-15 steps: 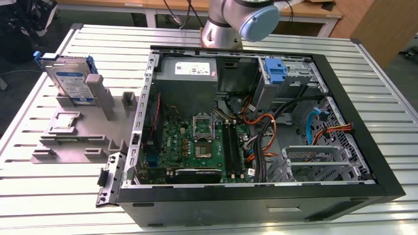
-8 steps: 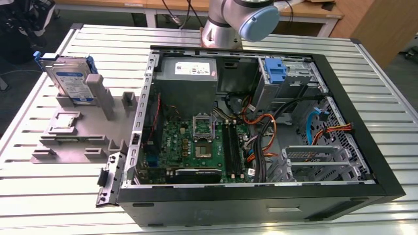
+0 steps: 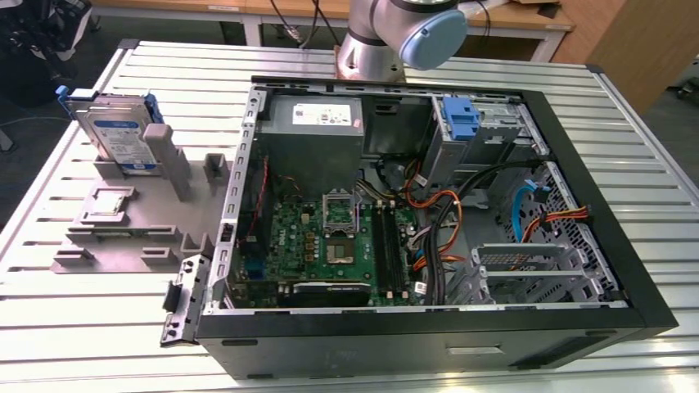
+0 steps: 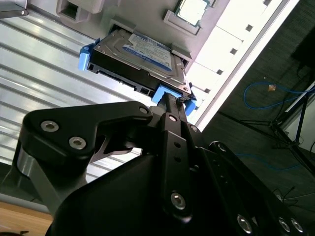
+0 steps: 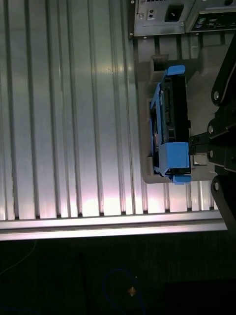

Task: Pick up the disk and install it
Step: 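Pick up the disk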

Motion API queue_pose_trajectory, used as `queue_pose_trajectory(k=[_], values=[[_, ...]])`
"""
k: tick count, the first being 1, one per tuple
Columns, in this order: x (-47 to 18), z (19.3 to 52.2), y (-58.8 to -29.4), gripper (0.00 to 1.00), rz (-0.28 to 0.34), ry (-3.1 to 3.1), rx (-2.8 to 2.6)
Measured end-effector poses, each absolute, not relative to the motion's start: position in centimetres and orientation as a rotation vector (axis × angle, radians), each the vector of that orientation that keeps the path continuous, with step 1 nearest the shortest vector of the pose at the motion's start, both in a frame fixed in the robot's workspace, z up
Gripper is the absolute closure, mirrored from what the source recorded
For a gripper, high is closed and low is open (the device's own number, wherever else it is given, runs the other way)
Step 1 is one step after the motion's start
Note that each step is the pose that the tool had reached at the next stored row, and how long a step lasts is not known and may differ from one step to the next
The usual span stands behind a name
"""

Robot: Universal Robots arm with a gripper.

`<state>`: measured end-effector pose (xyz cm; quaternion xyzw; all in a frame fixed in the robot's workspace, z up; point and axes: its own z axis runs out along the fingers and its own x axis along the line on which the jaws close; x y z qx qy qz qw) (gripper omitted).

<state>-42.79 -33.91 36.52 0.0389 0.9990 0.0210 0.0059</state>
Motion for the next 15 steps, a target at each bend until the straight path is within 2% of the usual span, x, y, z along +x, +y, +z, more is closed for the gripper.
queue_pose_trajectory(k=[15], values=[[-42.76, 36.52, -33.9, 0.9, 0.067, 3.131, -0.044]])
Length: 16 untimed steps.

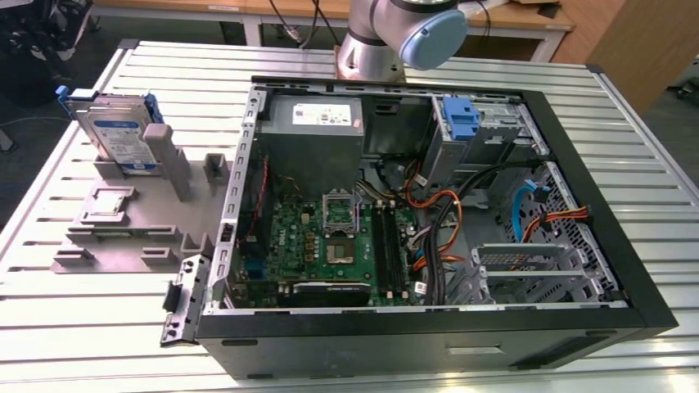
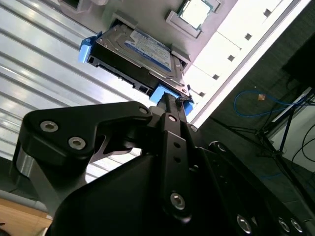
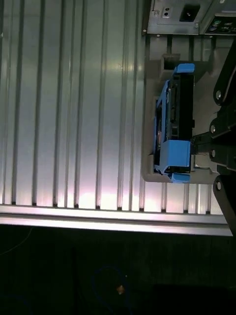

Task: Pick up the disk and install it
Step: 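Pick up the disk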

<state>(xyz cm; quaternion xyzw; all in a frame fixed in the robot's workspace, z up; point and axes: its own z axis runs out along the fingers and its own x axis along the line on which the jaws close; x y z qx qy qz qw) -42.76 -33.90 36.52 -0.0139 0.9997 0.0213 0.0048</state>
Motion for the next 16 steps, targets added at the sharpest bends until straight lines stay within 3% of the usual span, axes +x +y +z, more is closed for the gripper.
queue_pose_trajectory(k=[16], values=[[-42.65, 36.43, -33.9, 0.9, 0.067, 3.122, -0.22]])
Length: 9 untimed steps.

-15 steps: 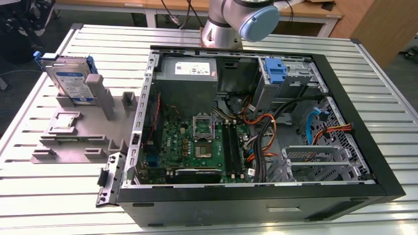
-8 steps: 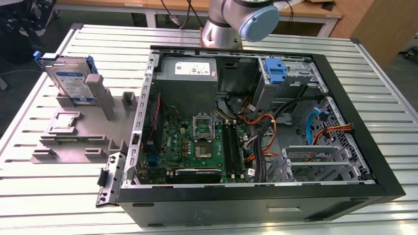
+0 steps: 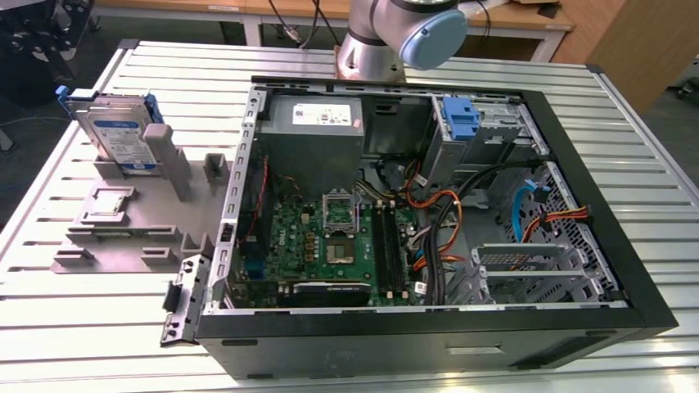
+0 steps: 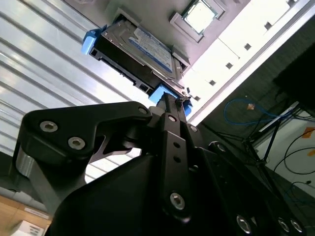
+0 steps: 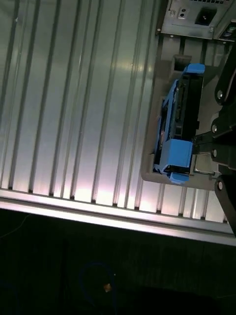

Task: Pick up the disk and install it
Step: 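Pick up the disk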

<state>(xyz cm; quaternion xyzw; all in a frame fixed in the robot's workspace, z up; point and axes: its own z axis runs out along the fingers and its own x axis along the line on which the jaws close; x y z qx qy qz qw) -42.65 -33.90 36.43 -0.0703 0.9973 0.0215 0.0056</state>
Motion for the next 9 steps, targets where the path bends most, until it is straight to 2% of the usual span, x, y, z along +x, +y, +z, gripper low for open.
queue_pose_trajectory(k=[9], values=[[-42.65, 36.38, -33.92, 0.9, 0.068, 3.106, -0.405]])
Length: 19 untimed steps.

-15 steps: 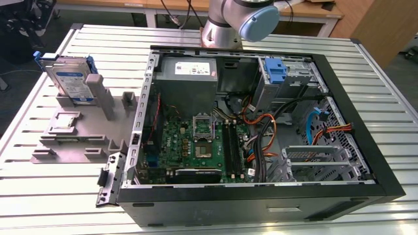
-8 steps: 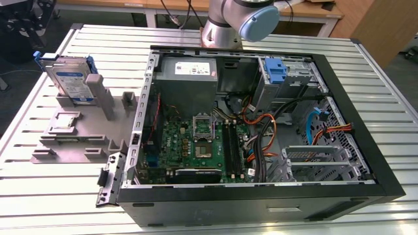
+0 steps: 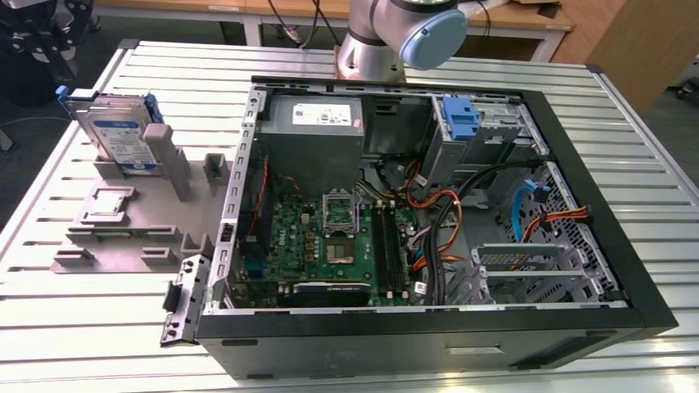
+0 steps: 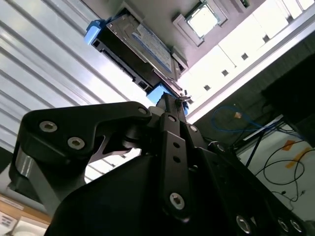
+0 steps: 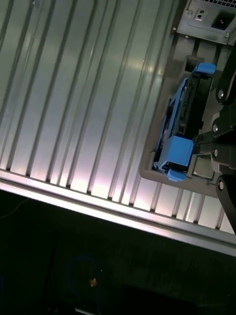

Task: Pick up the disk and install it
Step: 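Pick up the disk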

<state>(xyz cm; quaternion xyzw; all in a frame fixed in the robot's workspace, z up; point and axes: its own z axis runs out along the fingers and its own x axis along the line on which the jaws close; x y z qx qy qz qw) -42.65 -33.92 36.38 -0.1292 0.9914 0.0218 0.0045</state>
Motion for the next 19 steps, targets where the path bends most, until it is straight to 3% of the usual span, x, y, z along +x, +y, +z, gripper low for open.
queue_pose_trajectory(k=[19], values=[[-42.65, 36.38, -33.92, 0.9, 0.07, 3.055, -0.708]])
